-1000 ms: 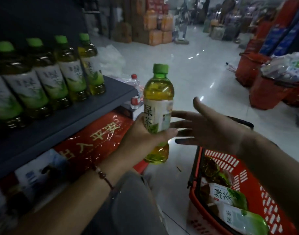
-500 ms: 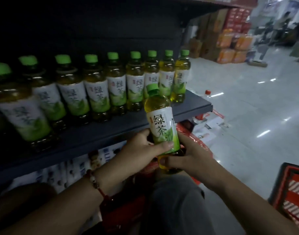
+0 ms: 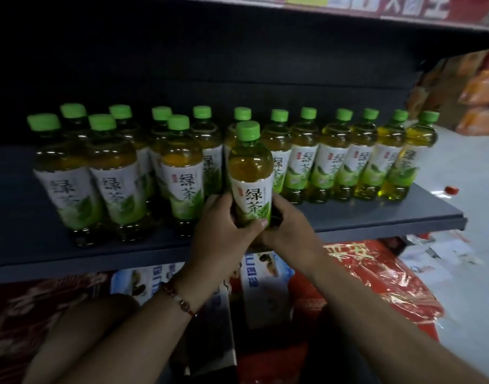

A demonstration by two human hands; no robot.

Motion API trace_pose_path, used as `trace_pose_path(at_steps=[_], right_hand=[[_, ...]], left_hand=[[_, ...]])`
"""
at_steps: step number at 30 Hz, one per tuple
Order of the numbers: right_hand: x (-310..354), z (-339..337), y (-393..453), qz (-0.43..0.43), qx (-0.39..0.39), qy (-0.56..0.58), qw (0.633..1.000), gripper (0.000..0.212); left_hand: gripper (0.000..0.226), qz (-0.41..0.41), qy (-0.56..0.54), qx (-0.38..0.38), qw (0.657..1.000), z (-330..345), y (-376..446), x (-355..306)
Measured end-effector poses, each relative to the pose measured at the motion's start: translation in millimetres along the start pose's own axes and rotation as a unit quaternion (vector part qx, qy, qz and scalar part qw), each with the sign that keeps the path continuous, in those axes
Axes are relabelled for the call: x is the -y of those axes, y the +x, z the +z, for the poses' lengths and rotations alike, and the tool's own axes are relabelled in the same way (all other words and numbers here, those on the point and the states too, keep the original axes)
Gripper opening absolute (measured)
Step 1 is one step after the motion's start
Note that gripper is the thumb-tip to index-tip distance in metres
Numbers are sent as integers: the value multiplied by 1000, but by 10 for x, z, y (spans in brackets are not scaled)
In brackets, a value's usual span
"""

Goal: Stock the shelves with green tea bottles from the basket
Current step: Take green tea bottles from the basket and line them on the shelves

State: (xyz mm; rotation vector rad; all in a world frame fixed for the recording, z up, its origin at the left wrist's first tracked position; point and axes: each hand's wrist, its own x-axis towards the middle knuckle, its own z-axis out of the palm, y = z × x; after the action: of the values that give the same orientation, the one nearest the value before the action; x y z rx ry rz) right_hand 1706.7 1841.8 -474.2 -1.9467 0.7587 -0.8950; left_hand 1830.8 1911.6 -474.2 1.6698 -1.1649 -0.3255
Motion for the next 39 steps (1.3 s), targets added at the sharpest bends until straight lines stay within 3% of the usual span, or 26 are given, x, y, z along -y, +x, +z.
trace_pose_path(at_steps=[3,6,16,22,25,30,33,39], right_hand=[[14,156,154,-36,-2,-9,999,62],[-59,237,230,-19,-11,5,1000,57],[-205,217,203,10,-24,14,1000,72],[-105,110,105,20,-4,-24,1000,65],[-46,-107,-54,17,-4,-99,995,63],[-55,-712,-522,58,21,-278,959,66],[-150,-1124,-905,85,29,-383,919,73],[-373,-2001,-1993,212,-8,-480,851,75]], left_hand=[[52,-5,-2,-32,999,-48,68,118],[61,12,-5,-44,999,-24,85,143],[79,-1,28,0,1000,62,47,112],[66,-10,0,-44,999,-4,-59,53],[47,61,86,-53,993,-37,-192,11],[55,157,215,65,962,151,-430,-110],[65,160,266,150,939,463,-548,-343],[72,236,264,276,894,1369,-1003,-977]])
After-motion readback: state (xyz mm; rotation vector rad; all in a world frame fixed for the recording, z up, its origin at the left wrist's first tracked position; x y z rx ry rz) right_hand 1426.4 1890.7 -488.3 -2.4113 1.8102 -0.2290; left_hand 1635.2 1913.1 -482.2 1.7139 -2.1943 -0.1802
